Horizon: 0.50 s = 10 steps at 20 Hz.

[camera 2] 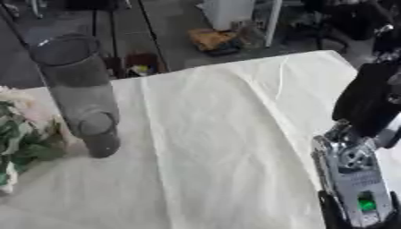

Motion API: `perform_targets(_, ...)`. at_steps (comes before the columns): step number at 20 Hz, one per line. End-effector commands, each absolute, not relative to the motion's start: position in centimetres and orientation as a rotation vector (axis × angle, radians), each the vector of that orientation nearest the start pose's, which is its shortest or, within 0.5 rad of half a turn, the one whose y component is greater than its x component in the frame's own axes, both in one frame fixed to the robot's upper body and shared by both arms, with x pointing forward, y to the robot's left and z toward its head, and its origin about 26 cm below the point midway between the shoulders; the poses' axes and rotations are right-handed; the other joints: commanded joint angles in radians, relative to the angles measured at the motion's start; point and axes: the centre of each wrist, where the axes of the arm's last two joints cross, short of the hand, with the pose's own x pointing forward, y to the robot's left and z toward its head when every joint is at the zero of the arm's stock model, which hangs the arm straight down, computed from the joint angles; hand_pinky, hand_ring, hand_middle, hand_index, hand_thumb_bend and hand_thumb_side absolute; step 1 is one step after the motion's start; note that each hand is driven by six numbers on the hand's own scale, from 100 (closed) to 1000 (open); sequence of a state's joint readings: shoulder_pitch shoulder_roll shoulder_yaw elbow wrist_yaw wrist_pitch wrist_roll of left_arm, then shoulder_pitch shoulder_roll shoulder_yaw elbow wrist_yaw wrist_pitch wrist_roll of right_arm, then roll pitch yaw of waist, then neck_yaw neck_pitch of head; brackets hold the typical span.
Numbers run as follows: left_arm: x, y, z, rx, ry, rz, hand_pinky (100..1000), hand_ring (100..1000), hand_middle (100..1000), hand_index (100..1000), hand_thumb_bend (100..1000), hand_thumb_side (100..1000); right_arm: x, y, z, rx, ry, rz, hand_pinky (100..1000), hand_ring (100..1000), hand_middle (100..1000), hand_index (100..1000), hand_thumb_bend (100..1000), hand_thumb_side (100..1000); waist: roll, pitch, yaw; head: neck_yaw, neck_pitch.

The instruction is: Arrange flowers into the vase.

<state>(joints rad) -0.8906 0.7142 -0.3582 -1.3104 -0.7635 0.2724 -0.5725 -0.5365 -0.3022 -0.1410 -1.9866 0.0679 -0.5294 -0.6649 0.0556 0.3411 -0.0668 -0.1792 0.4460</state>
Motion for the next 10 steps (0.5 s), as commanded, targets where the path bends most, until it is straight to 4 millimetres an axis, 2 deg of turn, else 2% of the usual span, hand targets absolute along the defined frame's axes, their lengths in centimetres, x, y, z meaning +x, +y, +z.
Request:
perform_targets(1, 42.24, 29.35, 28.64, 1.091, -1.151, -1.380, 322, 483, 554, 784, 100, 647, 31.02, -26.77, 28.13, 0.259, 3.040, 0.639, 714, 804, 764, 840, 100, 727, -0.002, -0.029, 0.002, -0.003, -0.010)
perform_targets(6, 42.11, 29.20, 29.15, 1.088, -1.167, -1.364, 262, 435, 480, 709, 100, 622, 31.02, -26.76, 28.08, 0.262, 3.043, 0.643, 714, 805, 763, 840, 100, 727, -0.002, -0.031, 0.002, -0.002, -0.010)
perform_targets(8, 42.06, 29.15, 29.29, 1.086, -1.171, -1.356, 263, 436, 482, 715, 100, 627, 31.02, -26.77, 28.06, 0.263, 3.043, 0.645, 714, 805, 763, 840, 100, 728, -0.003, -0.033, 0.003, 0.000, -0.008)
perform_targets(10, 41.99, 29.09, 29.47, 1.082, -1.174, -1.356, 279, 455, 527, 754, 100, 632, 31.02, -26.79, 28.00, 0.265, 3.045, 0.647, 715, 805, 763, 840, 100, 727, -0.004, -0.035, 0.004, 0.000, -0.006)
